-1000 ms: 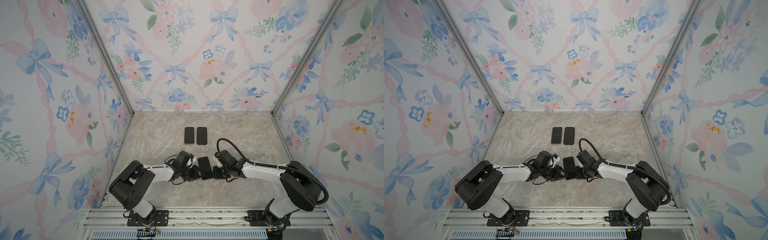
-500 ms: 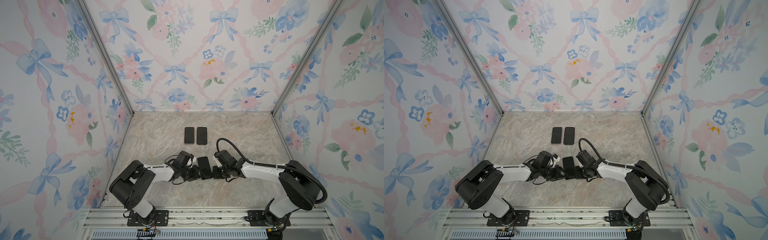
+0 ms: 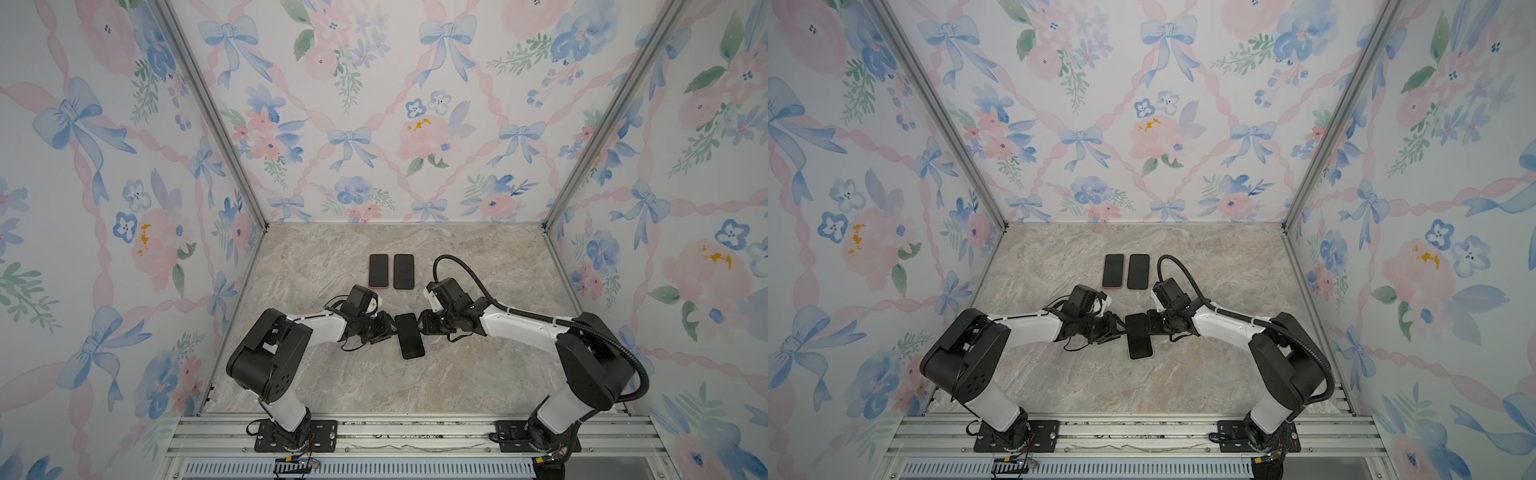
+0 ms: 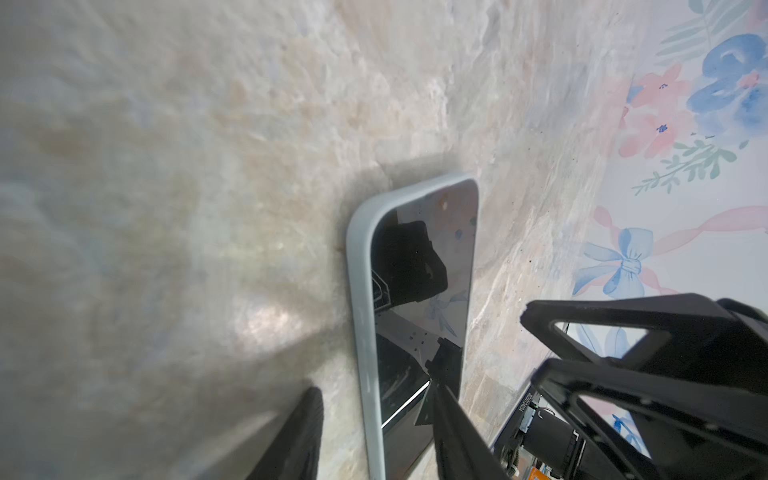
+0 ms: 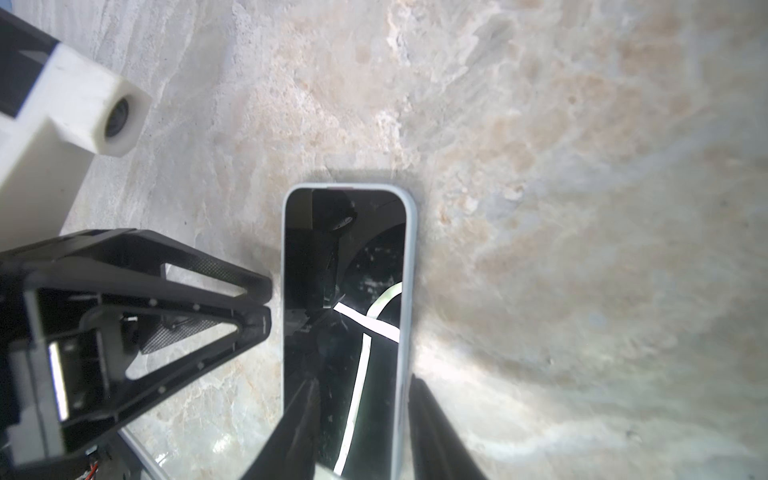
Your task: Put the phone into the phone case
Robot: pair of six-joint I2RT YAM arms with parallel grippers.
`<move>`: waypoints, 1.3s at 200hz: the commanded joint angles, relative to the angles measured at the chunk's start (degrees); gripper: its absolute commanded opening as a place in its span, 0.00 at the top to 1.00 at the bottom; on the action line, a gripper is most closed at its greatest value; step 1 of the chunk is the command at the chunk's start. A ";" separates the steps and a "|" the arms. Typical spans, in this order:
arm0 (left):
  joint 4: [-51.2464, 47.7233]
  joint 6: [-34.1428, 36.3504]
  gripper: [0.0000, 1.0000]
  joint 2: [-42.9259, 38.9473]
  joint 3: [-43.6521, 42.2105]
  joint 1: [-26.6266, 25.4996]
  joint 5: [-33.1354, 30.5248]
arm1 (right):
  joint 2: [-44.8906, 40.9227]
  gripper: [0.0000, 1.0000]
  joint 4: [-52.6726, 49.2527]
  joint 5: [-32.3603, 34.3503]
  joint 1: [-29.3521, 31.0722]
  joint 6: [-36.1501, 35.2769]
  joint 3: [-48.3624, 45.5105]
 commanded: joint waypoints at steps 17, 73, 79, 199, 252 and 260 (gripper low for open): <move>-1.53 1.89 0.56 4.17 3.17 0.11 1.84 | 4.69 0.60 0.88 -2.69 -1.80 -1.41 2.63; -1.05 1.64 0.56 4.91 3.36 -0.82 2.33 | 7.99 0.64 2.18 -3.49 -2.09 -1.06 3.64; -0.96 1.62 0.56 4.95 3.36 -0.91 2.39 | 8.27 0.65 2.16 -3.61 -2.09 -0.88 3.66; 0.84 0.83 0.57 6.52 4.33 -2.75 3.45 | 12.14 0.82 3.48 -1.64 1.05 2.46 3.06; -4.31 2.95 0.57 1.64 3.86 -1.99 0.66 | 5.22 0.69 -9.27 6.98 1.55 0.65 7.70; -6.33 3.72 0.56 -0.03 3.77 -1.56 -0.30 | 4.00 0.64 -12.58 9.94 2.50 0.69 9.19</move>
